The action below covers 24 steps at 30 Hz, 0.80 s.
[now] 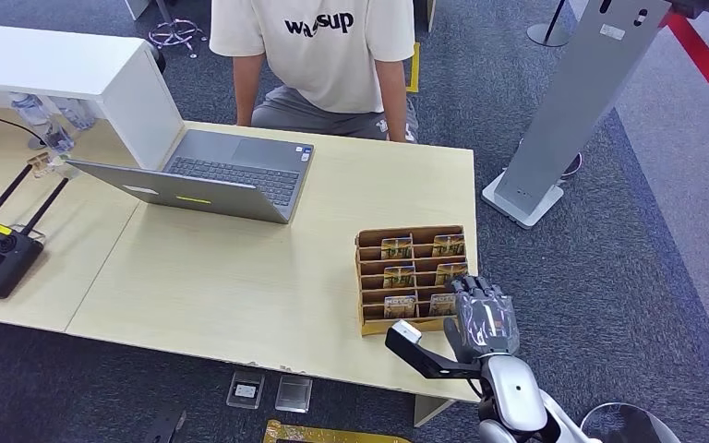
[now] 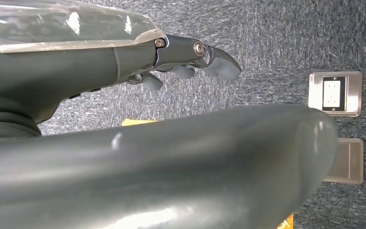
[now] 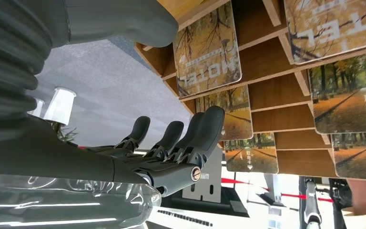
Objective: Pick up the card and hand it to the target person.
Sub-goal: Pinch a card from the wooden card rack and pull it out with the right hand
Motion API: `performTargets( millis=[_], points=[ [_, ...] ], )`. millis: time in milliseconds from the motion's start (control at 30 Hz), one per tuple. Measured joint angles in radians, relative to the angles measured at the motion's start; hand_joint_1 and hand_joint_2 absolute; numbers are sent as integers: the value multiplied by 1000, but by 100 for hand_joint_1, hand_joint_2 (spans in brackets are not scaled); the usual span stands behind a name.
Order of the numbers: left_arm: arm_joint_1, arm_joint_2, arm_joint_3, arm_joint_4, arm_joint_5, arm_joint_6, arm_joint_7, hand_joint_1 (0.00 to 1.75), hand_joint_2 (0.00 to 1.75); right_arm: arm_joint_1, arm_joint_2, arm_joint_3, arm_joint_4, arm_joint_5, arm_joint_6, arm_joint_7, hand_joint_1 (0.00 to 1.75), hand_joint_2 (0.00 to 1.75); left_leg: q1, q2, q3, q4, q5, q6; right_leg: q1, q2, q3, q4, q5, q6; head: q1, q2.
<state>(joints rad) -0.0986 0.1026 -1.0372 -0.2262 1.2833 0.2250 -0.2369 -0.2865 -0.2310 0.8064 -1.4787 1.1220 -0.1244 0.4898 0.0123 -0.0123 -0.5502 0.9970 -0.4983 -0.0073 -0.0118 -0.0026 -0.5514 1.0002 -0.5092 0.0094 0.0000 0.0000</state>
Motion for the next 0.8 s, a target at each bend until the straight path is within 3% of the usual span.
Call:
performTargets(
  millis=[233,800],
  points=[
    [0,0,0,0,0,-1,-2,0,0,0,3,4,13,-2,0,-2,66,175,0,0,0,0,0,0,0,0,0,0,0,0,0,0],
    [0,0,0,0,0,-2,-3,0,0,0,3,4,28,-4,-2,1,99,175,0,0,0,0,0,0,0,0,0,0,0,0,0,0]
  ],
)
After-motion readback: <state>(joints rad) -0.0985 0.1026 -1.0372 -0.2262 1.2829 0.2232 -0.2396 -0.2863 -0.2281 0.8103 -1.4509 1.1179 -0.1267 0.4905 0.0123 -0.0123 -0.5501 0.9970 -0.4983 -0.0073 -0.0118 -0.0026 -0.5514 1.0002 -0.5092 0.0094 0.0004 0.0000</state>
